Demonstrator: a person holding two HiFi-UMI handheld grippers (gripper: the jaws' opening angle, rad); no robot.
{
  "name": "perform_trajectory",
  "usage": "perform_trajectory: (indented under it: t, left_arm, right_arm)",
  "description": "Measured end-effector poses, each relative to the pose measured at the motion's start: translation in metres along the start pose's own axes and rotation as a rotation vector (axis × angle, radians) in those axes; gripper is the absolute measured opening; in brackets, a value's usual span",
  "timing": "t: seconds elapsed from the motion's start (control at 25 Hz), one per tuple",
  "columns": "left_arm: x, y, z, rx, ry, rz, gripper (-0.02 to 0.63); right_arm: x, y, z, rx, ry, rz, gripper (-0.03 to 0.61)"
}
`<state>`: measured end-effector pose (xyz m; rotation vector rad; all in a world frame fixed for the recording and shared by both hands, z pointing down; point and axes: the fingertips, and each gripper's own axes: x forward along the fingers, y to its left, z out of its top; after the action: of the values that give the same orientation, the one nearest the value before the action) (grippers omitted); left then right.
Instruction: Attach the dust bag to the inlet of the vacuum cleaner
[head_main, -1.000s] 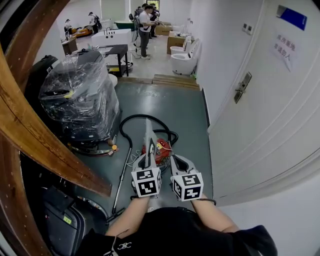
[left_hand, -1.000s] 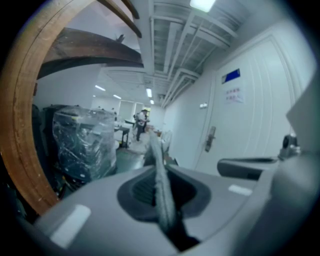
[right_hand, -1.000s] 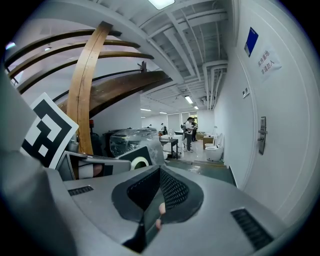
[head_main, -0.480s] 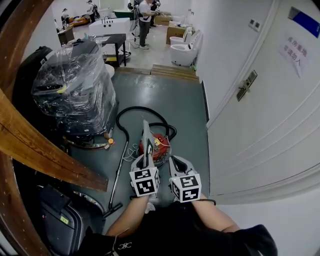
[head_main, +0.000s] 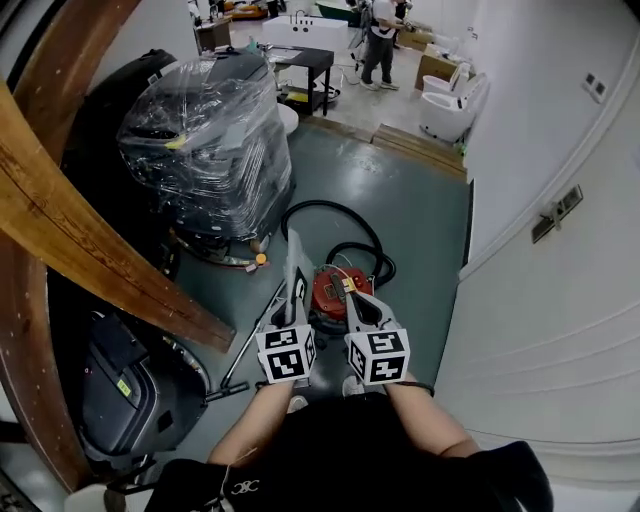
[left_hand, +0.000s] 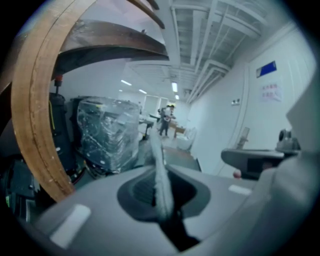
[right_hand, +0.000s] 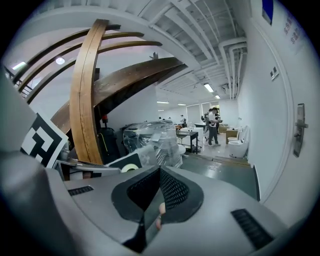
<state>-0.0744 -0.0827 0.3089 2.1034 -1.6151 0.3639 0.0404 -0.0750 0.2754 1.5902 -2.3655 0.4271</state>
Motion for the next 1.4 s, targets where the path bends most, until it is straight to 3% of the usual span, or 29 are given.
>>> perform_trajectory:
  t: [0.28,0.68,0.92,1.16,1.4]
  left_arm:
    - [0.007,0.018,-0.013,-0.068,0.024,0.164,0.022]
    - [0.037,0.059,-0.073,-0.169,0.140,0.274,0.023]
    - [0.069,0.091,-0.127,-0.150,0.195,0.298,0.022]
    - [0.112,0.123,-0.205,-0.157,0.237,0.331,0.021]
    - [0.159,0.144,-0.287,-0.172,0.292,0.351,0.021]
  right_arm:
    - [0.035,-0.025,-0.007,0.017,0.059,0.099,-0.002]
    - [0.088,-0.040,-0.060,-0.007,0.208,0.151,-0.002]
    - [0.117,-0.042,-0.126,-0.049,0.306,0.158,-0.002]
    - [0.154,-0.064,-0.207,-0.084,0.410,0.109,-0.002]
    - [0.199,-0.087,-0.277,-0.090,0.448,0.079,-0.002]
